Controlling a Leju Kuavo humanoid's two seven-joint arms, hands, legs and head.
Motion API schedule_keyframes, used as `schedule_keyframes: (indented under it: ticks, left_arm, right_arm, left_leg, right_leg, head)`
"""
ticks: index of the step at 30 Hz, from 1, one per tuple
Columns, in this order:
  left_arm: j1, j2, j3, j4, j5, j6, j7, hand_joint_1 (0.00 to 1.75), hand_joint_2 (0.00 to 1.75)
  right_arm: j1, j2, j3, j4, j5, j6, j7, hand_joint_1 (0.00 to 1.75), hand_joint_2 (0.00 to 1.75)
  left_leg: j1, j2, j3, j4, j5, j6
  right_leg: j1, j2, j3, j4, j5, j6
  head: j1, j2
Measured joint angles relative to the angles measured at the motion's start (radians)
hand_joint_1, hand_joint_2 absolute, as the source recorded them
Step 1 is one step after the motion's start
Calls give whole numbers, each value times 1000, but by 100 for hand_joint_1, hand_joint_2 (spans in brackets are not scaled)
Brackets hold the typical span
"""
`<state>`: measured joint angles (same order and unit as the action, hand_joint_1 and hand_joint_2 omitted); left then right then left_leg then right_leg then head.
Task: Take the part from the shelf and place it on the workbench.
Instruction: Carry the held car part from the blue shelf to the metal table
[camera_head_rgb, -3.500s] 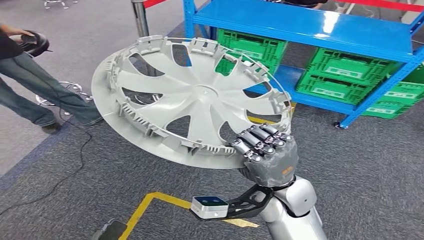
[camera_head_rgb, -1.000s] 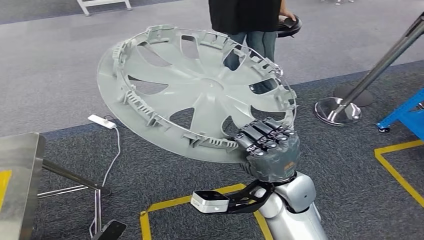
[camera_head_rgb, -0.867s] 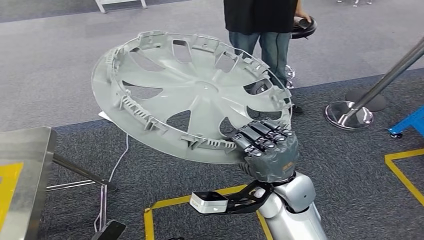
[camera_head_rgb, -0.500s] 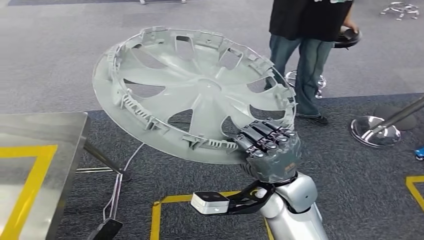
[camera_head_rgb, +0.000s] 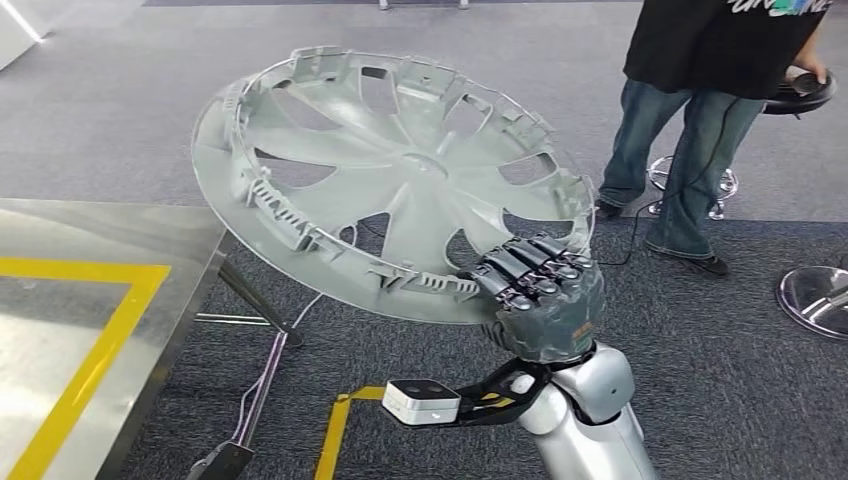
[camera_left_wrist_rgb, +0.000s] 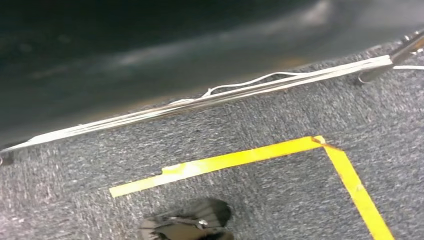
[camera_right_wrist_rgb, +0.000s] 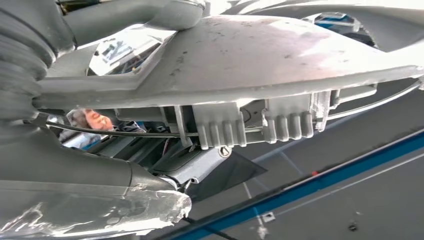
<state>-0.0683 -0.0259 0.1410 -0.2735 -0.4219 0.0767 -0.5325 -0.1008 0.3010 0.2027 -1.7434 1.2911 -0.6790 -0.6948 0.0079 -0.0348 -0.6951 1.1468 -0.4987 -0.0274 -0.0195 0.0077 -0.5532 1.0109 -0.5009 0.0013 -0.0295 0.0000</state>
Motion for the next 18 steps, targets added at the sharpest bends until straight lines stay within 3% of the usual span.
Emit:
schedule_keyframes:
  ticks: [2,3,4,5,7,9,11,12,14,16,17,18]
  left_arm:
    - [-2,0,0,0,0,0,0,0,0]
    - [-1,0,0,0,0,0,0,0,0]
    - [0,0,0,0,0,0,0,0,0]
    - [0,0,0,0,0,0,0,0,0]
    - [-1,1,0,0,0,0,0,0,0]
    - [-4,1,0,0,0,0,0,0,0]
    - [-4,1,0,0,0,0,0,0,0]
    - [-2,1,1,0,0,0,0,0,0]
    - [-2,0,1,0,0,2,0,0,0]
    - [-5,0,1,0,-2,8,0,0,0]
    - [-6,0,1,0,-6,14,0,0,0]
    - [-5,0,1,0,-11,21,1,0,0]
  right_arm:
    - [0,0,0,0,0,0,0,175,175]
    - [0,0,0,0,1,0,0,175,175]
    - [0,0,0,0,1,0,0,175,175]
    - [0,0,0,0,1,0,0,175,175]
    - [-1,0,0,0,1,0,0,175,175]
    - [-1,0,0,0,0,0,0,175,175]
    - [-1,0,0,0,1,0,0,175,175]
    - [-1,0,0,-1,1,0,0,175,175]
    - [-2,0,0,-2,0,0,0,175,175]
    - [-1,0,-1,-2,0,0,0,175,175]
    - [-1,0,-2,-2,1,0,0,175,175]
    - [-1,0,-3,-2,1,0,0,175,175]
  left_leg:
    - [3,20,-57,124,-50,-6]
    - [4,23,-68,151,-53,-7]
    - [4,24,-59,137,-36,-7]
    - [4,29,-31,87,-6,-5]
    - [-5,72,44,-51,46,5]
    - [-16,109,79,-121,56,16]
    - [-19,97,77,-128,53,27]
    - [-17,86,77,-131,55,31]
    - [-12,62,79,-138,60,43]
    - [-9,36,79,-138,62,49]
    - [-9,22,79,-138,62,51]
    - [-9,8,79,-137,62,51]
  right_leg:
    - [3,-27,0,0,-2,-4]
    - [3,-40,1,0,-3,-4]
    - [4,-53,2,1,-5,-4]
    - [5,-65,4,1,-7,-3]
    - [10,-87,10,2,-13,3]
    - [17,-107,13,2,-18,10]
    - [21,-128,17,-1,-22,18]
    - [20,-123,16,1,-28,23]
    - [16,-74,-7,54,-65,29]
    - [14,-22,-71,185,-126,31]
    - [14,-14,-106,250,-148,31]
    - [14,-11,-131,287,-151,31]
  head:
    - [-2,0]
    - [-2,0]
    - [-2,0]
    - [-2,0]
    - [-3,0]
    - [-1,0]
    - [1,0]
    - [3,0]
    - [6,0]
    - [12,0]
    - [13,0]
    - [13,0]
